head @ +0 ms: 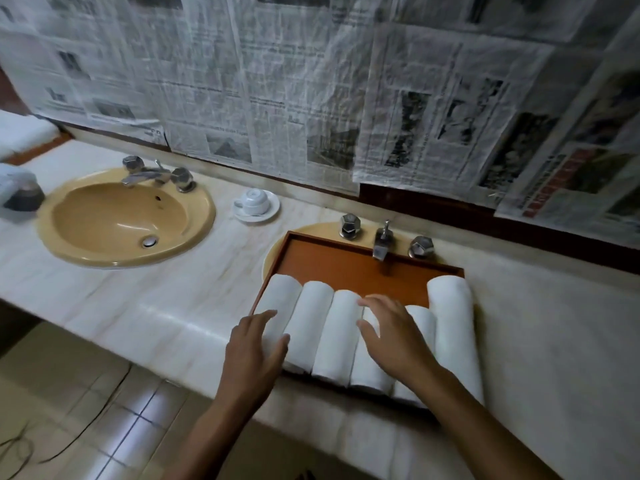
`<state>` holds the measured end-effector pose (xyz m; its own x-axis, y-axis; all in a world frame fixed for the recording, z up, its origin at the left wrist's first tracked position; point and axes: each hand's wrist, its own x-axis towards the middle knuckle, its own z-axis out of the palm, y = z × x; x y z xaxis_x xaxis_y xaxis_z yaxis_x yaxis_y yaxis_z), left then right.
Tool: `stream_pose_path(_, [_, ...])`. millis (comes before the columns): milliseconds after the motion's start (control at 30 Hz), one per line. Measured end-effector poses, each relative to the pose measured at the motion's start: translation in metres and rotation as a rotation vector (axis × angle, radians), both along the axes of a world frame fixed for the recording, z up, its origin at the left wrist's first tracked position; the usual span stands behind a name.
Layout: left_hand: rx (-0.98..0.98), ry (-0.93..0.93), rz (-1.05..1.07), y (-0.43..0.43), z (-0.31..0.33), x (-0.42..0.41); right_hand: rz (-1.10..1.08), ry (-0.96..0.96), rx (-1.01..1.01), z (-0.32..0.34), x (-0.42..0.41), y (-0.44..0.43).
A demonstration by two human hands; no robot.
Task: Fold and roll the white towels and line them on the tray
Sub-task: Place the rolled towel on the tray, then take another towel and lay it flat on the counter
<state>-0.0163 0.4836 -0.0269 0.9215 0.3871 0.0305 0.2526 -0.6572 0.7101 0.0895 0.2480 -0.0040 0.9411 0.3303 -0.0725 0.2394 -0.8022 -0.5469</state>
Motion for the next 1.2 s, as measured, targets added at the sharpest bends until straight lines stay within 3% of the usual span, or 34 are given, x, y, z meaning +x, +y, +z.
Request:
stream_pose_path(300, [-0.004, -0.094, -0.246, -0.124, 0.033, 0.036, -0.285, -0.065, 0.115, 0.013, -0.072, -0.164])
stream_pose_path(800, [-0.129, -0.151, -0.725, -0.463, 0.045, 0.011, -0.725, -0.189, 0.183, 0.013, -0.215, -0.462])
stream_pose_path(1033, [-0.196, -0.115, -0.904, -0.574, 0.043, 0.012, -1.004, -0.234, 0.171, -0.007, -0.236, -0.573])
stream_pose_path(1200, [-0.259, -0.078, -0.987, -0.638, 0.033, 0.028, -1.252, -0.163, 0.146, -0.037, -0.228, -0.653])
